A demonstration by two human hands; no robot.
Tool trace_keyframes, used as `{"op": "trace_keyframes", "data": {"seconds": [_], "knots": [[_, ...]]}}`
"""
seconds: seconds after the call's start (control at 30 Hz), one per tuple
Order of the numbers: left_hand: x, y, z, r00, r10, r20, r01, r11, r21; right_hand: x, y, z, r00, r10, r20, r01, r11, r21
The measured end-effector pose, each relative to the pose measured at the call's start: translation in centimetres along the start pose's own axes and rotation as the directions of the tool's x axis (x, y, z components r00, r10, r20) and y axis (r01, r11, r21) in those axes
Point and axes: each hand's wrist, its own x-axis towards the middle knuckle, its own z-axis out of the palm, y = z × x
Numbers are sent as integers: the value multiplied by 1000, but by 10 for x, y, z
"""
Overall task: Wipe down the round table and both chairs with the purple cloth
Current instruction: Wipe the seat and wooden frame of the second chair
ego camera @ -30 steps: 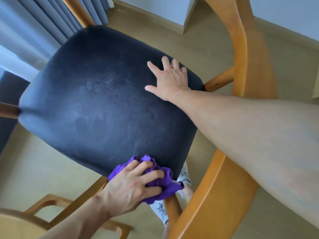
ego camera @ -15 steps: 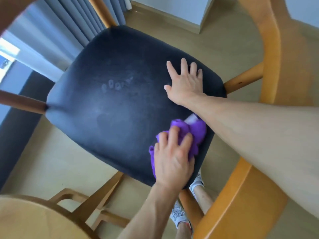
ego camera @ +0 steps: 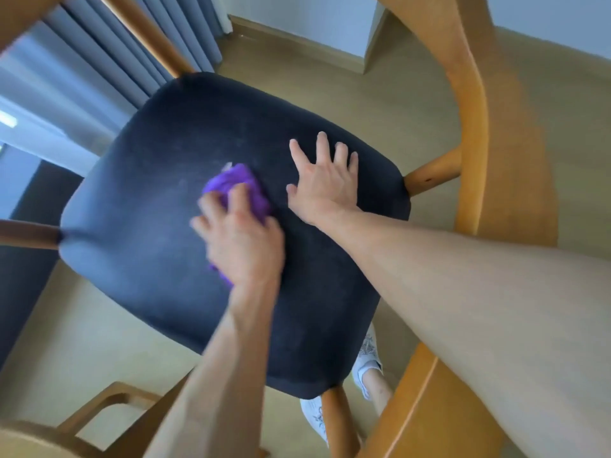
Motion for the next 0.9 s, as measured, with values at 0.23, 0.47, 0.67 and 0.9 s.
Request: {"op": "trace_keyframes", "data": {"seconds": [0.23,0.47,0.67,0.9], "knots": [[77,-73,-31,934,345,90,-354,925,134,-1,8,5,997,-15,-79,13,1000,-19],[116,-56,-37,960,-279,-24,279,952,127,4,1,3,995,30,-96,-27,999,31],[30,34,-2,883,417,216,-402,909,-110,25,1,-15,966,257,-15,-218,850,480],[50,-41,-28,786,568,245,-576,816,-44,23,3,-15,981,195,-5,-179,912,369]]}}
